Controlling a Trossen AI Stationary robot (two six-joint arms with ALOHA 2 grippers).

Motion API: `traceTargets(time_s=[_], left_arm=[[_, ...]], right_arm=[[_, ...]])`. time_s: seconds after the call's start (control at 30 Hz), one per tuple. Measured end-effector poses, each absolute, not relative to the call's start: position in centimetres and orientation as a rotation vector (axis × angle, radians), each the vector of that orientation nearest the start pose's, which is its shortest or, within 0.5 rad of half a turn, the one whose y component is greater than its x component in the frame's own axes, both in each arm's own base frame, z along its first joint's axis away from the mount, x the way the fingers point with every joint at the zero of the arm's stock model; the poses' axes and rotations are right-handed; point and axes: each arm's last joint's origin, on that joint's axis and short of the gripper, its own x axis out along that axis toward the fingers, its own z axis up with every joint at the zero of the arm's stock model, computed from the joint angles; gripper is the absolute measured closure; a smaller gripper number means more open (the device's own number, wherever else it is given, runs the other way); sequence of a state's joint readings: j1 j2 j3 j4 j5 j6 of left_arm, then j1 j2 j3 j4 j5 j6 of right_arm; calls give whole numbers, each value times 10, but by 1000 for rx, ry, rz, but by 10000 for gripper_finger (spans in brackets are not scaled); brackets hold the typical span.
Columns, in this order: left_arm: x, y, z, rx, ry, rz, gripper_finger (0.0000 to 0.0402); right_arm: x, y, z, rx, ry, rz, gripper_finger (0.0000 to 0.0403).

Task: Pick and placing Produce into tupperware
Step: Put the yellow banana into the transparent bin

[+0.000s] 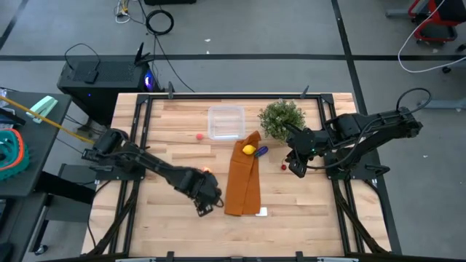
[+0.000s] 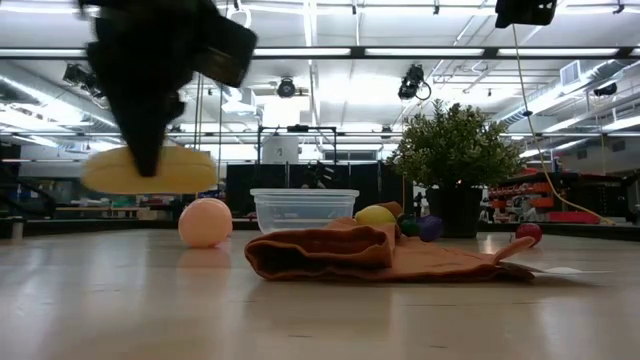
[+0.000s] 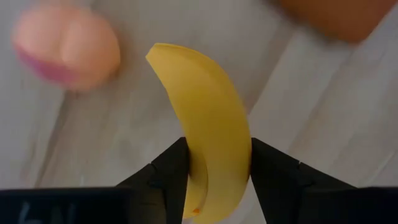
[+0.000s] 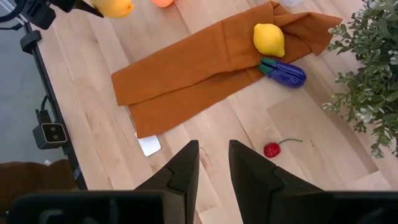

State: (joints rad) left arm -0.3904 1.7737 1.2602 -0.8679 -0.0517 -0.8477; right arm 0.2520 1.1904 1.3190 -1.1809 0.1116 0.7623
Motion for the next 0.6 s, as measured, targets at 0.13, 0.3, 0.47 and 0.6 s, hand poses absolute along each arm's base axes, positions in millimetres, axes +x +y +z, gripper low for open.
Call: traceTargets(time_s=[0.13,0.3,0.47,0.6], left_arm=[[320,-106,205,-453,1305,293,238],[336,-81,216,-472,1251,237,232],[354,-52,233,-457,1136,220,239],[366,-26,246,-451,1044,224,240]], right_arm=[[200,48,356,497,1020,-267,308],[200,48,356,496,1020,-267,308],[200,48,356,496,1020,-267,308],[200,48,356,496,1020,-267,308]])
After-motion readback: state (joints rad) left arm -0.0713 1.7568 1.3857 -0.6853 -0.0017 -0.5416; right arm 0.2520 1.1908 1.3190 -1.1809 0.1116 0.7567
